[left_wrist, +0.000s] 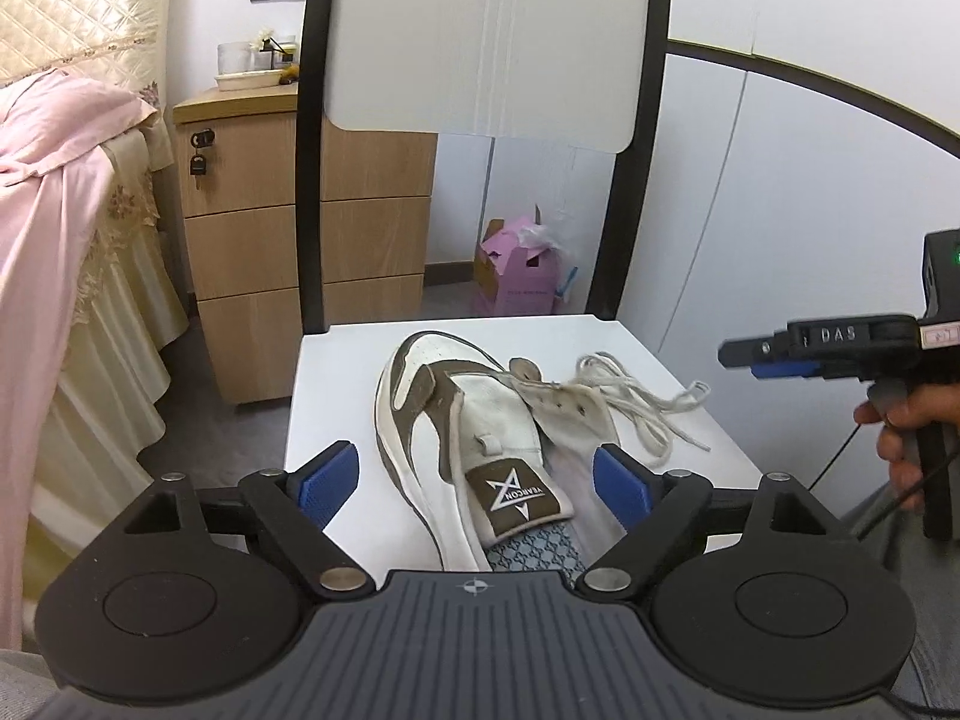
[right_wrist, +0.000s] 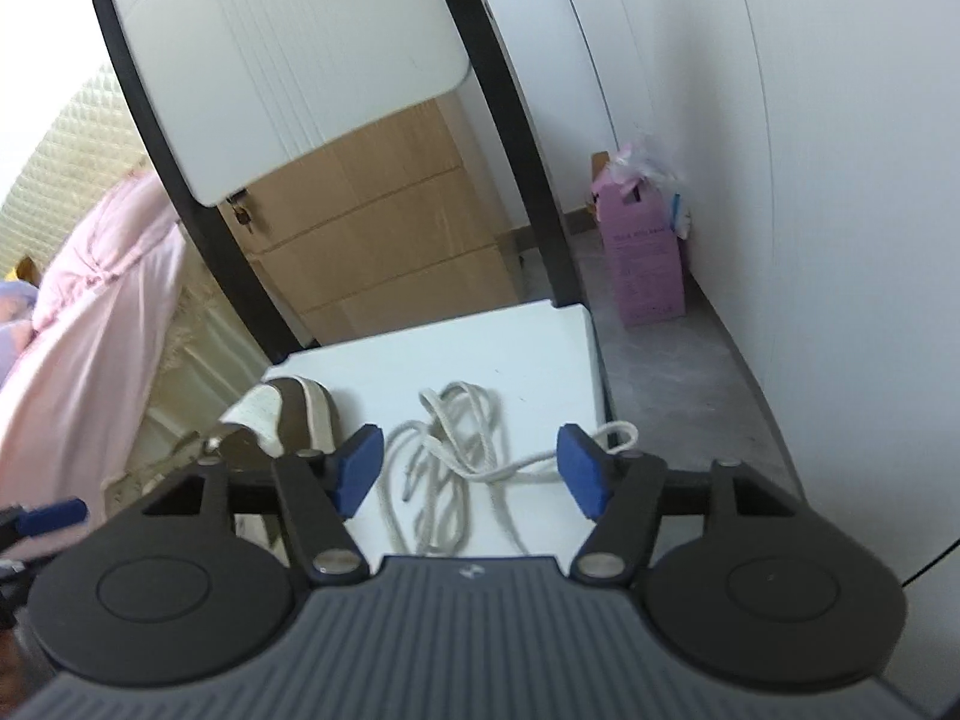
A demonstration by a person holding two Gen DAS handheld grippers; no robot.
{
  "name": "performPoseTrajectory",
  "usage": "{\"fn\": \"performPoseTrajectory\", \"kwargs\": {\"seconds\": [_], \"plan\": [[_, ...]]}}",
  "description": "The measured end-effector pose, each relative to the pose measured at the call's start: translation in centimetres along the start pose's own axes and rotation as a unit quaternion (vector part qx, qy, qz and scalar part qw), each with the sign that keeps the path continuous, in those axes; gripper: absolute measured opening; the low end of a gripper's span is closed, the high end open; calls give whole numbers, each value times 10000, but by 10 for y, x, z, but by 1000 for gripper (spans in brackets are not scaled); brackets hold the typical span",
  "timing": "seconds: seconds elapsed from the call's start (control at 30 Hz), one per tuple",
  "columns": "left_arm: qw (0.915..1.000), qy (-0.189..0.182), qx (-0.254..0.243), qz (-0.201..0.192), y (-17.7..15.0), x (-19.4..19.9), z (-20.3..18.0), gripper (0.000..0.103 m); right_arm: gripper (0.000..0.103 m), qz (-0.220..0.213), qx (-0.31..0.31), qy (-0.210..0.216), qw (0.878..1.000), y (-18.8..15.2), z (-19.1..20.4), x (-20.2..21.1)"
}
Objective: Lace up shoes with both hands
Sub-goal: 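Move the right gripper to the white shoelace and close on its tip, then lift the lace tip with the right gripper toward the sneaker by the left gripper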
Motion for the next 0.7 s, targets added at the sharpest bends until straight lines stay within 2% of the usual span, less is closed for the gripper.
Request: {"fn": "performPoseTrajectory", "kwargs": {"seconds": [0.13,0.27,0.3,0.37,0.47,0.53,0.6,0.67,0.7], "plan": [[10000,18,63,6,3,-4,3,88,68,190,-58,-183,9996,-6,-5,-7],[9999,14,124,13,5,-7,4,88,63,451,368,-357,9977,-17,2,-21],[9999,7,133,14,5,-7,4,88,60,554,549,-420,9961,-21,5,-26],[9999,0,124,13,4,-6,4,88,41,715,826,-473,9929,-27,10,-37],[9999,-7,105,18,4,-6,4,88,27,855,1237,-600,9868,-34,16,-50],[9999,-7,116,19,4,-6,5,88,24,912,1466,-658,9828,-37,19,-57],[9999,-19,138,6,4,-5,7,88,19,969,1538,-698,9809,-39,19,-62],[9999,-45,156,-15,4,-4,7,88,4,1020,1552,-712,9800,-41,19,-66],[9998,-86,156,-40,4,-3,6,88,3,1039,1523,-700,9804,-41,19,-67]]}}
Point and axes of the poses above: each gripper's, at about its wrist camera, not at the fingertips, and x roughly against the way its jaws point, z to its left, y to its top, the point moved 7 cm from there along -x, roughly the way its jaws point, and after that the axes turned 1 degree about -x, right-handed, at the moved point
